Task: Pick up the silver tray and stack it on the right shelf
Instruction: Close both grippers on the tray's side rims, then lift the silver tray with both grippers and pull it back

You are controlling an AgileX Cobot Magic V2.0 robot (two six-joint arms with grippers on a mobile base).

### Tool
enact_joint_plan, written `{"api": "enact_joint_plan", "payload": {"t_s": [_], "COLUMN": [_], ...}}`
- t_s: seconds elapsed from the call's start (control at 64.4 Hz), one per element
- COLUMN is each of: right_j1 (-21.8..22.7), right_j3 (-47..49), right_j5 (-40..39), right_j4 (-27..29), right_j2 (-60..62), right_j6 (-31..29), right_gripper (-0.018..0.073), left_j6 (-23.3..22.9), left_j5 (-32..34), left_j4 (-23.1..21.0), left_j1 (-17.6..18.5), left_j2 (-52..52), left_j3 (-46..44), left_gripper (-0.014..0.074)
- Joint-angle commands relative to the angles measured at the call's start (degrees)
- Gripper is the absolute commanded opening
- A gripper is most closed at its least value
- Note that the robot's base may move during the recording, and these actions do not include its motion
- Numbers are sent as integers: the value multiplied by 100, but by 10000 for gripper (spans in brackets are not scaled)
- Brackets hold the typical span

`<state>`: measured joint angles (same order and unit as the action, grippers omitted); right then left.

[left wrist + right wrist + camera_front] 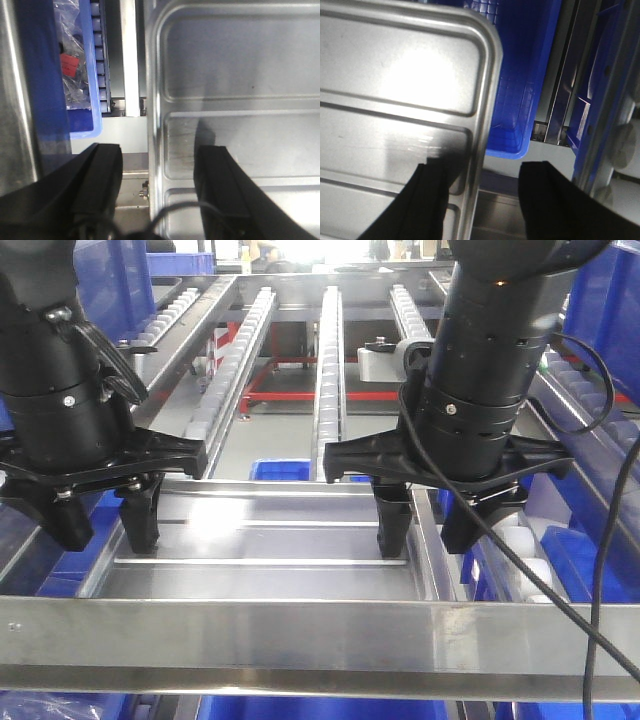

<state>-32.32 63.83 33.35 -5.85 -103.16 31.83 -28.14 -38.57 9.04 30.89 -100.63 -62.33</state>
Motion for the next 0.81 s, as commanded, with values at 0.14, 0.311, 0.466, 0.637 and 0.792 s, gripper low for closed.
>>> {"api": "enact_joint_plan", "payload": {"t_s": [0.14,0.311,0.466,0.637,0.792], "right_j1": [40,40,40,40,34], "right_j3": [195,206,206,206,195], "right_j5": [-51,-19,7,266,589], "right_j4": [-103,-103,-195,-382,-440], "right_j2": [253,426,883,1523,2015], "right_j6": [-10,-10,-10,-10,-10], "right_gripper": [56,56,56,56,56], "left_j6": [-79,-79,-79,-79,-101], "left_j5": [193,-64,-346,-519,-822], "left_j4": [10,10,10,51,75], "left_j1": [30,30,51,160,300], "left_j2": [238,289,599,1223,1696], "left_j3": [-168,-345,-675,-762,-762], "left_gripper": [-95,-95,-95,-95,-95]}}
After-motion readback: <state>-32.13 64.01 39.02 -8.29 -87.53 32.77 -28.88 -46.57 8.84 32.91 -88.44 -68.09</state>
